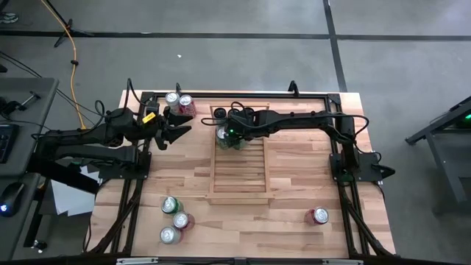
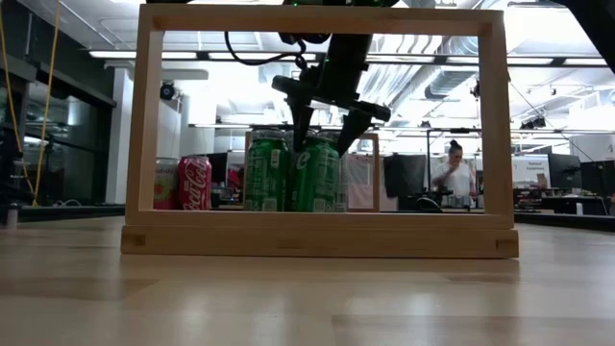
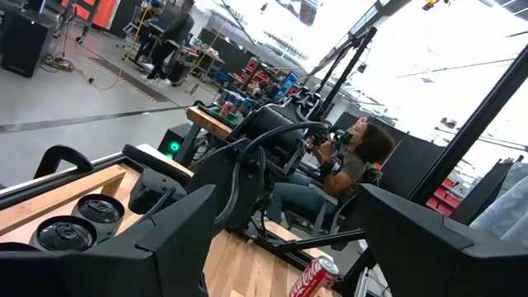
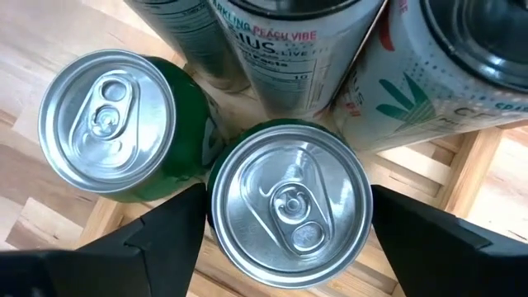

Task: Place canned beverage on shelf
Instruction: Adjust the green can on the shelf

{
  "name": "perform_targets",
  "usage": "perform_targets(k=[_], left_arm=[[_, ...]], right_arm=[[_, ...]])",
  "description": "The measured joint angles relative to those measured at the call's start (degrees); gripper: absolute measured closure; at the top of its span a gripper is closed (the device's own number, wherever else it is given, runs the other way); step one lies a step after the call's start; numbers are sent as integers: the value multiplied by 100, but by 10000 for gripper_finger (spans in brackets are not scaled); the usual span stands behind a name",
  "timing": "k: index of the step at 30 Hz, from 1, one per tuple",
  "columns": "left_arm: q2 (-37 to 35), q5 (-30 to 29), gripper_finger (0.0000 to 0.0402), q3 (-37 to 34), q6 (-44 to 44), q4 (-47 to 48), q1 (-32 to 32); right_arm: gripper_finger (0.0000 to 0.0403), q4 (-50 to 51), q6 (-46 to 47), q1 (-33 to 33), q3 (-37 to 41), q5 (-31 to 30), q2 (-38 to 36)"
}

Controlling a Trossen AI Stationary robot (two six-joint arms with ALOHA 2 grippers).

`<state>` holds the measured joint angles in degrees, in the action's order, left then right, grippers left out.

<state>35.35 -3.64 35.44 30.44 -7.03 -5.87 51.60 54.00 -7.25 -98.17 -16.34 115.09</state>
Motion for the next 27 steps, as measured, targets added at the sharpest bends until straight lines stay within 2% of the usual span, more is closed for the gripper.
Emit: perform_targets(k=[11,16,24,27], left_arm=[[0,0,119,0,-4,0,0],[0,0,119,0,-2,4,0],[0,0,119,0,-7,4,0],[-1,0,119,0,-18,7,-1]], right_arm=[[89,-339,-72,-2,2,-21,-2],[83,-337,2,0,2,-229,-4],[28,-295,-35,0,1,-264,-9],[12,-300,-140,-15,0,-88,-17]])
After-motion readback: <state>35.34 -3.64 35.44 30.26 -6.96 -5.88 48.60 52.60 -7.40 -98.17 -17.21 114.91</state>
